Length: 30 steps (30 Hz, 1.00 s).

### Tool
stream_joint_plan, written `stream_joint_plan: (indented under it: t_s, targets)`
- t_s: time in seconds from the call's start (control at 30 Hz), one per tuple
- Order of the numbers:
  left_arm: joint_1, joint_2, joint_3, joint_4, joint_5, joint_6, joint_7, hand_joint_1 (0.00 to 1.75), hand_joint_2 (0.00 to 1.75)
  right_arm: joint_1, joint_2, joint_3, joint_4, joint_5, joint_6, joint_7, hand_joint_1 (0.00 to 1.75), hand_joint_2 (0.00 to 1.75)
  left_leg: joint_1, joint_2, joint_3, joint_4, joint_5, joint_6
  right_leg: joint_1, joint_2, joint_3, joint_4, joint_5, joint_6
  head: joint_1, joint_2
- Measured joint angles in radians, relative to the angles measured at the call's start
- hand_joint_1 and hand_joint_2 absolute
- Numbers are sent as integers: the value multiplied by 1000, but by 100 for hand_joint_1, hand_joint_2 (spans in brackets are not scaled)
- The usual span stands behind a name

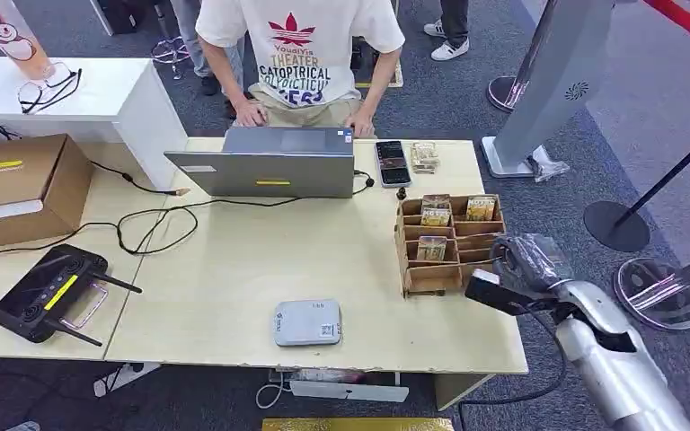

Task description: Pass the card to the sensor for recognition and then transmit it.

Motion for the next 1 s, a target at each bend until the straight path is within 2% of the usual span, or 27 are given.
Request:
stream_joint_plan:
  t_s: [0.13,0.17,0.23,0.37,0.5,0.67,0.77,1.0]
  targets:
    - [0,4,0,0,2,-2,0,0,0,-123,-135,62,-32,-107,221,-12,175,175,-1,0,-1,0,0,0,-1,0,0,0,1,0,0,0]
    - [0,5,0,0,2,-1,0,0,0,-172,-165,85,-35,-132,261,-13,175,175,-1,0,0,0,0,0,-1,1,0,0,1,0,0,0]
    - [-1,6,0,0,2,-1,-2,0,0,-257,-208,138,-35,-175,295,-3,175,175,-1,1,1,0,0,0,-1,1,0,0,1,0,0,0]
    - [-1,6,0,0,2,0,-3,0,0,-348,-260,231,-35,-225,281,18,175,175,0,-2,0,0,0,0,0,-2,0,0,0,0,0,0]
    - [-1,6,0,0,2,0,-4,0,0,-375,-288,288,-35,-242,262,24,175,175,0,-2,0,0,0,0,0,-1,0,0,0,0,0,0]
    - [-2,5,0,0,1,-2,-5,0,0,-398,-301,321,-35,-243,267,26,175,175,0,-2,-1,0,0,0,0,-1,-1,0,0,0,0,0]
    - [-4,5,0,0,-3,-2,-6,0,0,-457,-320,358,-35,-266,302,30,175,175,0,-2,0,0,0,1,0,-1,-1,0,0,0,0,0]
    - [-5,5,0,0,-3,-4,-10,0,0,-586,-328,444,-25,-319,322,33,175,175,0,-2,0,0,1,1,0,-1,-1,0,0,0,0,0]
